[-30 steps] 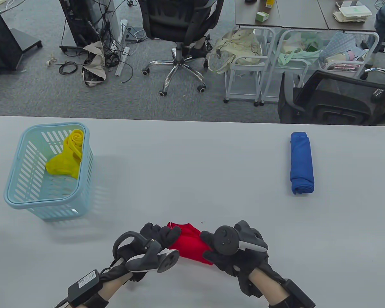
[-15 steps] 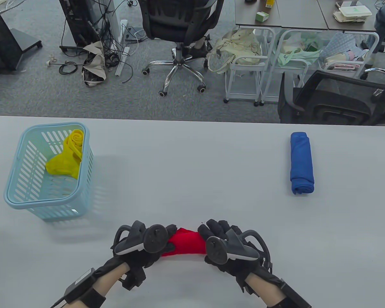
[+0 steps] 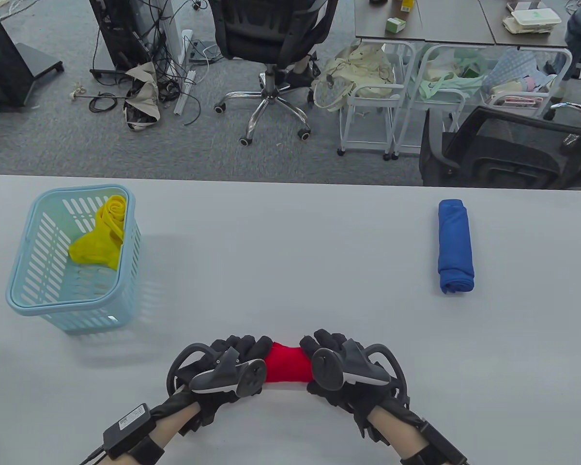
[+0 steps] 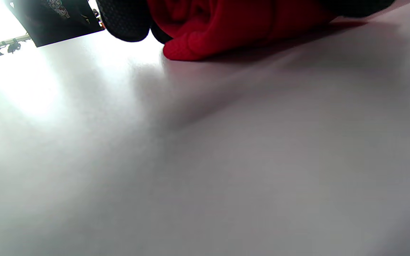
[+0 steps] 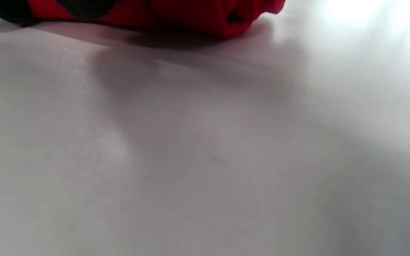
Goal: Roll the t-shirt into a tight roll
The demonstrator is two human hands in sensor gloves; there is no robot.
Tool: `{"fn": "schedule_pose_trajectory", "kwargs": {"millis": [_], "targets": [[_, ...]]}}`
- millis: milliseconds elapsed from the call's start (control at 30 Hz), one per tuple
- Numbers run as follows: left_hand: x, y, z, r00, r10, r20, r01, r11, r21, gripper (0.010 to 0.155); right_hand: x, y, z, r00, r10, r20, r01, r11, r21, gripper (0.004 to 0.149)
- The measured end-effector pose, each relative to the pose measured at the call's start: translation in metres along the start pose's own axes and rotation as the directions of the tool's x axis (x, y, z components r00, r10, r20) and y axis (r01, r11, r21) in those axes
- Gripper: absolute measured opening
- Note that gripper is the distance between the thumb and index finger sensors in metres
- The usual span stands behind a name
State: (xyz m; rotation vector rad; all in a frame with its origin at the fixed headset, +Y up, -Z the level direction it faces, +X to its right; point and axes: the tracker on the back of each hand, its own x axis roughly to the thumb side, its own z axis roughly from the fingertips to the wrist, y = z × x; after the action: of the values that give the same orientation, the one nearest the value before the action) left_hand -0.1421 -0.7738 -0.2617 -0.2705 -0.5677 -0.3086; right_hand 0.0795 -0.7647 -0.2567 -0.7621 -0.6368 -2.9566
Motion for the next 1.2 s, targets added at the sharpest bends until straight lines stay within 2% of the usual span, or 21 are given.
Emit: {"fn": "schedule_pose_trajectory", "kwargs": {"millis": [400,700,867,967,1067,1167,1200], "targets": [[-0.006,0.004,0.001,0.999,0.049,-0.021,-0.048,0.998,0.035,0.088,-0.003,-0.002,0.001,1.000,-0.007,-0.012,0.007,1.000,-0.007,0.086],[-0.007,0.006,0.000,0.999,0.029,-0.038,-0.027,0.998,0.055,0.085,-0.007,-0.002,0.001,1.000,-0.016,-0.017,0.016,1.000,-0.006,0.084],[-0.017,0.006,0.003,0.996,0.024,-0.081,-0.019,0.998,0.065,0.085,-0.018,-0.003,0.002,0.998,-0.018,-0.052,0.018,1.000,-0.008,0.083],[-0.026,0.009,0.008,0.990,-0.010,-0.140,0.023,0.995,0.092,0.083,-0.034,-0.005,0.006,0.991,-0.021,-0.133,0.018,1.000,-0.024,0.083],[-0.041,0.012,0.015,0.980,-0.012,-0.199,0.039,0.991,0.129,0.082,-0.061,-0.007,0.012,0.959,-0.027,-0.284,0.012,0.998,-0.054,0.083],[-0.052,0.015,0.021,0.972,0.030,-0.234,0.005,0.989,0.149,0.081,-0.095,-0.010,0.021,0.872,-0.043,-0.487,0.000,0.996,-0.088,0.084],[-0.056,0.016,0.022,0.969,0.034,-0.244,0.005,0.988,0.155,0.081,-0.110,-0.011,0.025,0.815,-0.046,-0.578,-0.012,0.995,-0.096,0.085]]}}
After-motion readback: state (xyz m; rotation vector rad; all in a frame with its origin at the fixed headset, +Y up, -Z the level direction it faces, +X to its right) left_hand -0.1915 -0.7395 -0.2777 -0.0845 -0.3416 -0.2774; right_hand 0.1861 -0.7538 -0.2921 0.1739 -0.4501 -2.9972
